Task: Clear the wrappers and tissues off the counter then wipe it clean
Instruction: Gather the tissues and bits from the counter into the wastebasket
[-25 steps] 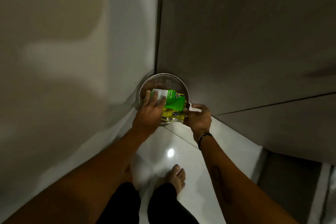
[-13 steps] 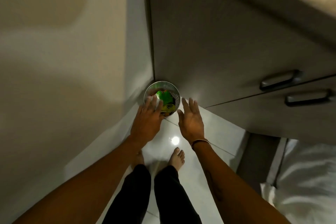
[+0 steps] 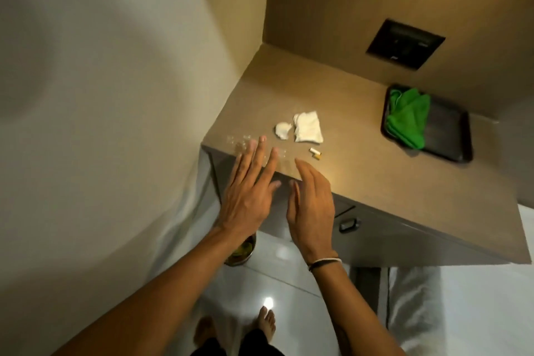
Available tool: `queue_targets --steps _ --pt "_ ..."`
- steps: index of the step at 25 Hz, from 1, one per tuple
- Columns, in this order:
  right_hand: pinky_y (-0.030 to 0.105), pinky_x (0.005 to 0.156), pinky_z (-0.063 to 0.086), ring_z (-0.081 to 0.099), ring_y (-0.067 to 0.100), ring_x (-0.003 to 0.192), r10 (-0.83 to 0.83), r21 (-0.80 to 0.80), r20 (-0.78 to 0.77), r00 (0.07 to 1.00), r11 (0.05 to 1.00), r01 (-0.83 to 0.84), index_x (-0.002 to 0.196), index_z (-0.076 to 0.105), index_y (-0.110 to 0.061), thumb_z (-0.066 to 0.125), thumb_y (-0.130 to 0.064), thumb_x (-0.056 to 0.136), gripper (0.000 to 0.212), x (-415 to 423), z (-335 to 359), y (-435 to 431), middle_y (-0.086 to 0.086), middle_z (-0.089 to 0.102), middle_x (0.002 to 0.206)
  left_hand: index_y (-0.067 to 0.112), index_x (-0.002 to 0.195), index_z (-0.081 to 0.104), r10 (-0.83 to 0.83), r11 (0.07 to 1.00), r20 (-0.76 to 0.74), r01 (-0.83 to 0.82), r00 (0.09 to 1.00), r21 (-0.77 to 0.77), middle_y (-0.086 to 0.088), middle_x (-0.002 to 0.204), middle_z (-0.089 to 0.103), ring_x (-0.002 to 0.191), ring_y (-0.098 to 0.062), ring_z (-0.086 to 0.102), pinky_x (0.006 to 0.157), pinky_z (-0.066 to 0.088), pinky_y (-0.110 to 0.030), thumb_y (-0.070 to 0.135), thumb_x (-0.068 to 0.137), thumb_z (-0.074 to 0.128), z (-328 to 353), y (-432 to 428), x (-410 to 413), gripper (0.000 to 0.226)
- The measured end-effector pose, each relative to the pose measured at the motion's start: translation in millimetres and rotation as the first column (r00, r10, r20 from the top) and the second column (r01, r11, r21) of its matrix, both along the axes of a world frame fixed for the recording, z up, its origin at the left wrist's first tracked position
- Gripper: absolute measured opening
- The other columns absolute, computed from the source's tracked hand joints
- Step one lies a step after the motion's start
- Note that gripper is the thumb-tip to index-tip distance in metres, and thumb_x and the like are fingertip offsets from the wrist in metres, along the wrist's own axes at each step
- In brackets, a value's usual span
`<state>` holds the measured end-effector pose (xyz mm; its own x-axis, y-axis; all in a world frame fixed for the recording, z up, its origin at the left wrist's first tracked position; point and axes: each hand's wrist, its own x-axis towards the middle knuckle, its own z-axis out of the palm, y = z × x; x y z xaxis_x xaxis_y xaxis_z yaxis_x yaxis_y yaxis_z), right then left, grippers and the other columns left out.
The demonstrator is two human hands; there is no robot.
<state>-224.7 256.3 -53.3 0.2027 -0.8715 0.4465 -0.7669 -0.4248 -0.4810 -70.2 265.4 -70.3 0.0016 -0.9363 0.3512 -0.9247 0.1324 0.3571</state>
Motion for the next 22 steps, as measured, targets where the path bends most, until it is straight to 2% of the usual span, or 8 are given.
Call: queue_targets --steps 3,6,9,12,15,18,20,22 --pt "0.039 0.113 0.050 0.055 0.027 0.137 -0.072 0.038 -0.023 0.997 0.997 0.072 0.154 0.047 -0.012 0.055 -0.020 0.108 0.047 -15.3 27.8 -62.5 0.010 0.056 0.151 0.015 0.165 0.029 -0.019 0.998 0.039 0.016 0.999 0.060 -0.012 0.177 0.017 0.164 -0.030 0.013 0.129 0.025 -0.045 0.027 0.105 0.057 27.0 -60.7 -4.6 0.067" --pt "0.048 0.112 0.052 0.053 0.036 0.141 -0.016 0.206 -0.174 0.985 0.977 0.052 0.153 0.050 -0.017 0.062 -0.016 0.103 0.051 -22.4 37.8 -141.0 0.018 0.051 0.156 0.021 0.156 0.046 -0.027 0.982 0.112 0.006 0.993 0.187 -0.009 0.172 0.032 0.155 -0.030 0.034 0.116 0.046 -0.043 0.017 0.102 0.064 33.9 -119.5 -5.3 0.057" --pt "0.046 0.097 0.058 0.064 0.039 0.123 0.140 0.333 -0.453 0.881 0.943 0.022 0.134 0.068 -0.016 0.066 -0.003 0.096 0.039 -16.8 34.3 -189.2 0.017 0.067 0.132 0.023 0.131 0.071 -0.029 0.982 0.201 -0.009 0.979 0.188 -0.004 0.145 0.063 0.128 -0.025 0.057 0.096 0.056 -0.035 0.008 0.096 0.070 25.8 -149.5 -3.4 0.039" --pt "0.046 0.088 0.060 0.067 0.037 0.108 0.130 0.305 -0.525 0.841 0.952 0.043 0.117 0.074 -0.009 0.071 -0.008 0.095 0.022 -6.4 30.6 -201.7 0.015 0.068 0.117 0.018 0.119 0.077 -0.008 0.984 0.162 -0.021 0.987 0.175 -0.004 0.127 0.072 0.117 -0.023 0.060 0.095 0.057 -0.033 0.012 0.094 0.072 24.2 -156.9 -0.1 0.026" --pt "0.045 0.079 0.059 0.068 0.035 0.099 0.055 0.157 -0.390 0.919 0.988 0.007 0.111 0.074 -0.009 0.066 -0.017 0.096 0.019 4.0 37.1 -185.4 0.013 0.069 0.111 0.013 0.121 0.079 0.021 0.998 0.008 -0.021 1.000 0.052 -0.007 0.118 0.075 0.106 -0.028 0.065 0.085 0.060 -0.037 0.011 0.097 0.070 36.2 -139.6 3.0 0.026" --pt "0.024 0.078 0.050 0.064 0.023 0.096 0.075 -0.060 -0.024 0.997 0.995 -0.077 0.115 0.075 -0.012 0.051 -0.029 0.100 0.033 22.1 25.4 -106.8 0.007 0.070 0.110 0.004 0.112 0.080 0.108 0.964 -0.211 -0.154 0.972 -0.219 -0.014 0.110 0.077 0.099 -0.032 0.071 0.079 0.060 -0.035 0.014 0.097 0.061 29.4 -80.0 17.8 0.026" --pt "0.016 0.087 0.045 0.062 0.019 0.104 0.173 -0.005 0.055 0.983 0.985 -0.173 0.122 0.074 -0.013 0.043 -0.032 0.110 0.038 37.2 -8.9 -31.6 0.005 0.070 0.118 0.007 0.116 0.078 0.236 0.932 -0.253 -0.292 0.938 -0.214 -0.011 0.116 0.076 0.105 -0.026 0.069 0.086 0.055 -0.026 0.016 0.100 0.059 -3.2 -15.4 35.4 0.027" --pt "0.025 0.088 0.054 0.066 0.021 0.106 0.246 0.160 0.040 0.968 0.955 -0.249 0.123 0.074 -0.013 0.050 -0.028 0.108 0.033 47.8 -61.5 30.2 0.005 0.071 0.122 0.006 0.115 0.079 0.358 0.921 -0.254 -0.385 0.899 -0.064 -0.012 0.116 0.076 0.104 -0.029 0.070 0.086 0.055 -0.031 0.006 0.098 0.067 -56.8 55.9 54.0 0.021"
